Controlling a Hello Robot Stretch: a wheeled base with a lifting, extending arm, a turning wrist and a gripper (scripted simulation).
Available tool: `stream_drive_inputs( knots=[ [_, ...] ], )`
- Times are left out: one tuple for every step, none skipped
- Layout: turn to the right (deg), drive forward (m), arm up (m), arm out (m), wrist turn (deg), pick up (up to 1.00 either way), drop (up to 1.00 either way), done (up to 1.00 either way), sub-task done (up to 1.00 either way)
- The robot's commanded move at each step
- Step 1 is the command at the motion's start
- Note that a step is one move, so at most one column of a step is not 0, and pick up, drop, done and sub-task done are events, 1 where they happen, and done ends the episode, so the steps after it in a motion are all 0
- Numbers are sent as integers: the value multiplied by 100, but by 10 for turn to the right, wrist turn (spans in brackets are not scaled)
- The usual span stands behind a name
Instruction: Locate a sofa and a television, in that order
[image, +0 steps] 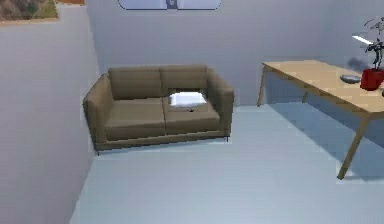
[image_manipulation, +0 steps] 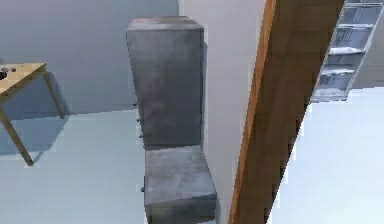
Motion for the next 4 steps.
stream_drive_inputs(
  knots=[
    [0,100,0,0,0,0,0,0,0],
    [60,0,0,0,0,0,0,0,0],
    [0,20,0,0,0,0,0,0,0],
    [-210,0,0,0,0,0,0,0,0]
  ],
)
